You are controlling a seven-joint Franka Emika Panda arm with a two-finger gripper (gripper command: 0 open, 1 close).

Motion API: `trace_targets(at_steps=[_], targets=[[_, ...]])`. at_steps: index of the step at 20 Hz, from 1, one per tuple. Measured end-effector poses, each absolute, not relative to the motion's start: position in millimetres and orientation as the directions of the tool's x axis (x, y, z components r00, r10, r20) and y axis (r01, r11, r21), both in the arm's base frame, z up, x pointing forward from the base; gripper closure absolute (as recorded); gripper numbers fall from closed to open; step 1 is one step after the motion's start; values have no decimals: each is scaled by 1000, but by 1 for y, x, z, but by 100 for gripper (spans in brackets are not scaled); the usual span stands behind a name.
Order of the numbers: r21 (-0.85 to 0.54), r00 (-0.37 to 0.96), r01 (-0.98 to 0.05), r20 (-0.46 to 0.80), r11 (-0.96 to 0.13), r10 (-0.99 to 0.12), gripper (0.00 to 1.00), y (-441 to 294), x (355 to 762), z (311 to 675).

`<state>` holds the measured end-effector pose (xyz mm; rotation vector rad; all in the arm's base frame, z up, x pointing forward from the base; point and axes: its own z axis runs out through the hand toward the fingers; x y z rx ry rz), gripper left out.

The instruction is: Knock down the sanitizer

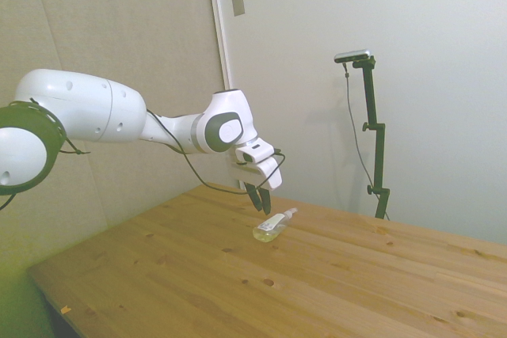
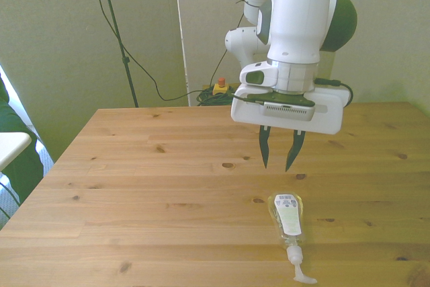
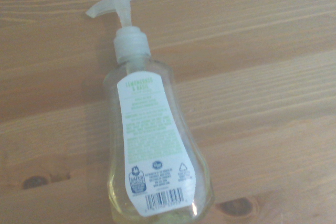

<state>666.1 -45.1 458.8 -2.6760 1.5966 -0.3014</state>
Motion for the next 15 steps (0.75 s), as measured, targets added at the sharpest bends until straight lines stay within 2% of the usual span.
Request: trace_targets(at_steps=[15], targets=[[-85,548,-826,111,-557,-829,0,8,553,457]])
